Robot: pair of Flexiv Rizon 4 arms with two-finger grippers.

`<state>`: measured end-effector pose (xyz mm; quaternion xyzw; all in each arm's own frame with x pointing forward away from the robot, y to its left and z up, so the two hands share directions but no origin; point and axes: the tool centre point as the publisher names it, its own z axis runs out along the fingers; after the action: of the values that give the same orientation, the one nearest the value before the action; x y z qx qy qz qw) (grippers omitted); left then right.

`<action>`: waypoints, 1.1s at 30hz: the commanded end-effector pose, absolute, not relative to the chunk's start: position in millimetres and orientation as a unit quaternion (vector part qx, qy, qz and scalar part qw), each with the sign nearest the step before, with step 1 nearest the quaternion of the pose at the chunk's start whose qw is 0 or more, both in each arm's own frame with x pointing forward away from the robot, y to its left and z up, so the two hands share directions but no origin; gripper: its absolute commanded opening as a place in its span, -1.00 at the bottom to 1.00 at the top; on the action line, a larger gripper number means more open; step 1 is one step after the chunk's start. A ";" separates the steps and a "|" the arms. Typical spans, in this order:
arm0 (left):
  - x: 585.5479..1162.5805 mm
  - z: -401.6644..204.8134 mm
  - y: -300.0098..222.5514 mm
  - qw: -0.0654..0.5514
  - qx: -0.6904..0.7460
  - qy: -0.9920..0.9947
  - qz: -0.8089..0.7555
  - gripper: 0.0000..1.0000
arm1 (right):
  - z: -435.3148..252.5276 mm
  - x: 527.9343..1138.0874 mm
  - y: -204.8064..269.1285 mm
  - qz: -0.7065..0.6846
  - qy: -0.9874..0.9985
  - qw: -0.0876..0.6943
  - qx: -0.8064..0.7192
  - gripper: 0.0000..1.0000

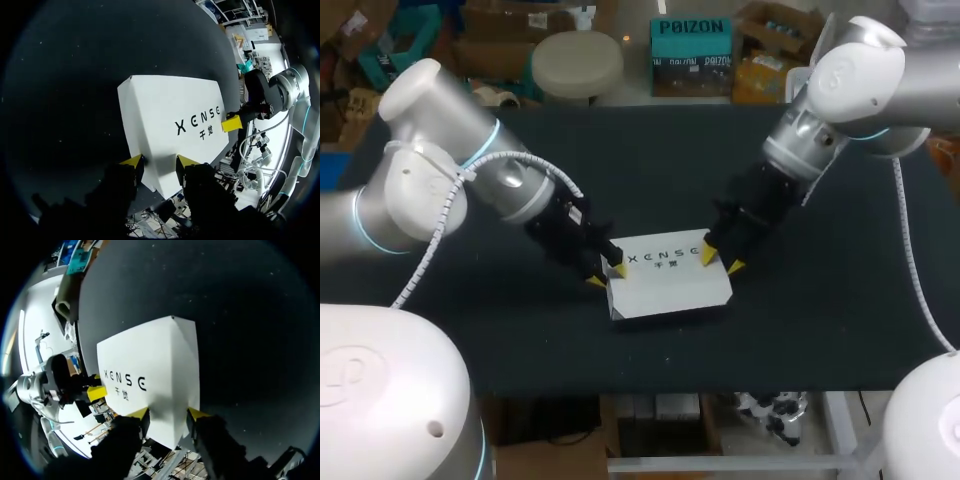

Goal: Assemble the packaging by folding the flat box into shape, placing the metal phone stand inside, and closing the box properly

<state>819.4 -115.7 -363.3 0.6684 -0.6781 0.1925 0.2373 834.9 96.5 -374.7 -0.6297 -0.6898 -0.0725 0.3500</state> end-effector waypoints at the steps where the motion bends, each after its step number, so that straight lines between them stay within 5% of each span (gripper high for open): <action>1: 827.5 -357.4 -121.1 0.244 0.670 -0.679 0.175 -0.15 | -373.1 840.5 99.4 -0.062 -0.688 0.363 -0.626 -0.01; 33: 830.2 -348.3 -120.2 0.263 0.687 -0.663 0.141 -0.14 | -358.9 849.6 98.2 -0.035 -0.668 0.392 -0.631 0.06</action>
<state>828.4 -117.2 -350.1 0.6861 -0.6621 0.1466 0.2635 845.8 95.8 -361.1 -0.6328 -0.6681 -0.0405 0.3893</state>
